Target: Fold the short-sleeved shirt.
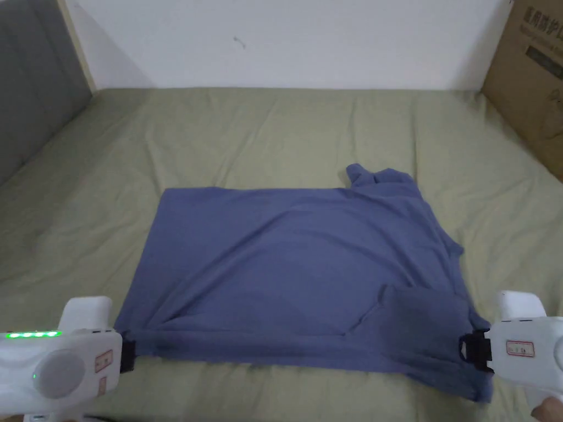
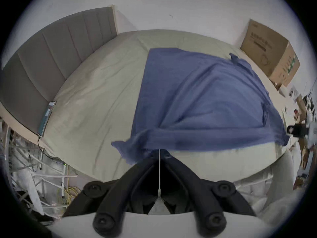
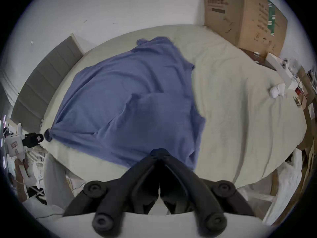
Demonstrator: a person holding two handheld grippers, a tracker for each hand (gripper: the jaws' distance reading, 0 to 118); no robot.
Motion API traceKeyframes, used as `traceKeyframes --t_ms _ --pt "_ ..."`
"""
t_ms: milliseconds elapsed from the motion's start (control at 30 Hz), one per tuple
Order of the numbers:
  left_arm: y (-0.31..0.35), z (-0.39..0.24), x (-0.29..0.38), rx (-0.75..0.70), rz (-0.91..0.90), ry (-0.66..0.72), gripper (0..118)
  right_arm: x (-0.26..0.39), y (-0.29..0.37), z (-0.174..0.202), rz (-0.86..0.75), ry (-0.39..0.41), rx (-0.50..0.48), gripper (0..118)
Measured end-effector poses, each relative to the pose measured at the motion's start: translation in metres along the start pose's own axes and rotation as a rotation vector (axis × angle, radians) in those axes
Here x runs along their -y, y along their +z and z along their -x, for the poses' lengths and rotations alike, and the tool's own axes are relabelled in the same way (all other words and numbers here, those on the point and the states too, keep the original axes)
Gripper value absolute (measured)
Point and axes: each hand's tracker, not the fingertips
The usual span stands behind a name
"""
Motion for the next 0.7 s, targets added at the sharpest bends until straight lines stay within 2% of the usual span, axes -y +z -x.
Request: traceKeyframes --t_ms 100,233,267,300,333,367,567,600,633,667,700 --pt "-0.003 0.001 0.017 0.006 0.02 0.021 0 0.006 -0.008 0.005 0.032 -0.013 -0.031 0" --pt "-0.006 0.019 0.023 -0.002 0.022 0.084 22 0.007 -0.009 0.005 0.04 -0.012 -0.027 0" --pt "-0.009 0.024 0.021 -0.009 0.028 0.096 46 0.006 -0.01 0.003 0.044 -0.017 -0.027 0" --pt "-0.011 0.028 0.019 -0.013 0.032 0.106 78 0.006 -0.011 0.001 0.047 -0.022 -0.03 0" --pt "-0.014 0.031 0.016 -0.028 0.028 0.124 96 0.005 -0.013 0.0 0.052 -0.029 -0.035 0" --pt "-0.016 0.034 0.013 -0.033 0.02 0.132 103 0.004 -0.014 0.0 0.056 -0.034 -0.035 0" --pt "-0.045 0.052 -0.013 -0.046 -0.012 0.202 100 0.01 -0.025 0.003 0.088 -0.024 -0.02 0" --pt "-0.051 0.054 -0.014 -0.008 0.013 0.225 83 0.011 -0.026 0.003 0.095 -0.027 -0.021 0" --pt "-0.058 0.054 -0.014 0.012 0.041 0.226 49 0.012 -0.028 0.003 0.1 -0.028 -0.022 0" --pt "-0.065 0.053 -0.013 0.015 0.081 0.213 8 0.013 -0.029 0.003 0.106 -0.032 -0.023 0" --pt "-0.066 0.05 -0.01 0.023 0.086 0.223 4 0.014 -0.028 0.001 0.111 -0.036 -0.023 0"
